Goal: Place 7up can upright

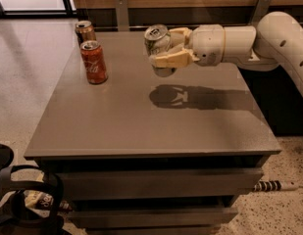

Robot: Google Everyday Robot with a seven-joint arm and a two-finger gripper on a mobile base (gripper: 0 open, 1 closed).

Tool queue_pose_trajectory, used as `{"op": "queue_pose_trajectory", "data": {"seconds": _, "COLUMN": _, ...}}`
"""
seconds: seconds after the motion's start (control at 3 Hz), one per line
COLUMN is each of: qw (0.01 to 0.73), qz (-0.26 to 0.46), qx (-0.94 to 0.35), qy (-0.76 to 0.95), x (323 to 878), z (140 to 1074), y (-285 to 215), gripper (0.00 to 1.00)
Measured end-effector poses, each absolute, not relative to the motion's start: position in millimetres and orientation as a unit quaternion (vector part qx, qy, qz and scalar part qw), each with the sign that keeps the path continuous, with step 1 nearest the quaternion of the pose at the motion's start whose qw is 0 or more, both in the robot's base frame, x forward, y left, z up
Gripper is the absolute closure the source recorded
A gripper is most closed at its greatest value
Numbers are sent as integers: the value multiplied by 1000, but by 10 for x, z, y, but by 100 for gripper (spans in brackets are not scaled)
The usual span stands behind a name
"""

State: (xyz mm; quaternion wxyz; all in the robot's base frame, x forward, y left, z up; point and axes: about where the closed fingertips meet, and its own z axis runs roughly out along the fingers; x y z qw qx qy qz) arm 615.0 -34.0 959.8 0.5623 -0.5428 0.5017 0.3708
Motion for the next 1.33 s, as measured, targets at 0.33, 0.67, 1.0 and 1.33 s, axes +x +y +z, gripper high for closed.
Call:
{"op": "queue_pose_trajectory", "data": {"seconds": 0.33, "qw": 538, "qz": 404, "qx": -536, "qy": 510, "x": 6252, "z": 9396, "y": -168, "gripper": 100}}
{"op": "queue_pose_trajectory", "data": {"seconds": 0.67, "qw": 511, "qz": 429, "qx": -527, "qy": 526, "x": 6309, "z": 9169, "y": -62, "gripper": 100}}
{"op": "queue_pose_trajectory", "data": {"seconds": 1.0, "qw": 485, "qz": 450, "qx": -516, "qy": 544, "x": 6312, "z": 8956, "y": 24, "gripper": 100}}
{"op": "queue_pose_trajectory", "data": {"seconds": 1.33, "qw": 474, "qz": 461, "qx": -501, "qy": 558, "x": 6301, "z": 8790, "y": 72, "gripper": 100}}
